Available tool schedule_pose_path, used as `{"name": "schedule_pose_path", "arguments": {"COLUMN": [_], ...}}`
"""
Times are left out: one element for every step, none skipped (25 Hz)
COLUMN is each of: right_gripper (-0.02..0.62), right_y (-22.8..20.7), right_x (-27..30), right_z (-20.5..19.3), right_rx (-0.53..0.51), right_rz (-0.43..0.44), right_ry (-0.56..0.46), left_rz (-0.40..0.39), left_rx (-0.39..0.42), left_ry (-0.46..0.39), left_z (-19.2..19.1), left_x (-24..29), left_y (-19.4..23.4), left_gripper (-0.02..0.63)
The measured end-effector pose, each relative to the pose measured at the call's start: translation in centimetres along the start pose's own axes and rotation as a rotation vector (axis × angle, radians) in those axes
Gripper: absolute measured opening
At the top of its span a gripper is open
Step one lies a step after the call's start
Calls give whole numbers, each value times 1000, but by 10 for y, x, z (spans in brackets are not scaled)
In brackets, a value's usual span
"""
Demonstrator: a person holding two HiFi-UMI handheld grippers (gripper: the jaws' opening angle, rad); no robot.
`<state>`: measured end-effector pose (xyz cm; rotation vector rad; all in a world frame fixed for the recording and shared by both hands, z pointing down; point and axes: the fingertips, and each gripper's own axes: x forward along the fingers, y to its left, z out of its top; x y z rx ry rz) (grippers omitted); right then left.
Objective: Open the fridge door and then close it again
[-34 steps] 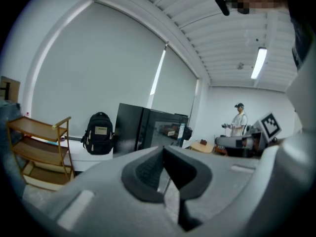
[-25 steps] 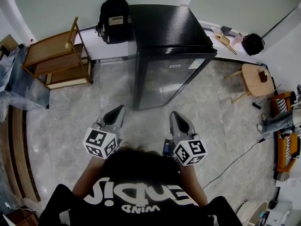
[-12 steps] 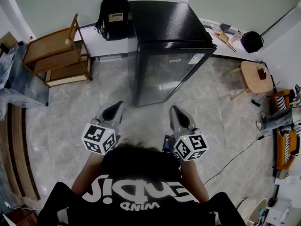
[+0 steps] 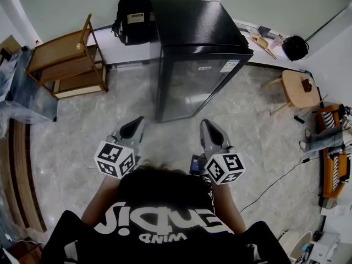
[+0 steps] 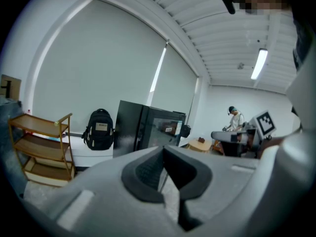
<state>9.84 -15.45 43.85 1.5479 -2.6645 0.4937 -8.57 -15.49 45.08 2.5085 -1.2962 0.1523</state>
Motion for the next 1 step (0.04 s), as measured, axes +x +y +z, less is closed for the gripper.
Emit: {"name": "schedule_pose_path", "arguments": {"right_gripper": [-3], "right_y": [-1], "right_x": [1], "right_z": [1], "right_rx": [-1], "right_rz": [0], "right_ry": [-2], "left_rz": [-1], "left_rx": [3], "left_ry": [1], "left_z": [0], "left_x": [1], "left_y": [0], "left_gripper": [2]}}
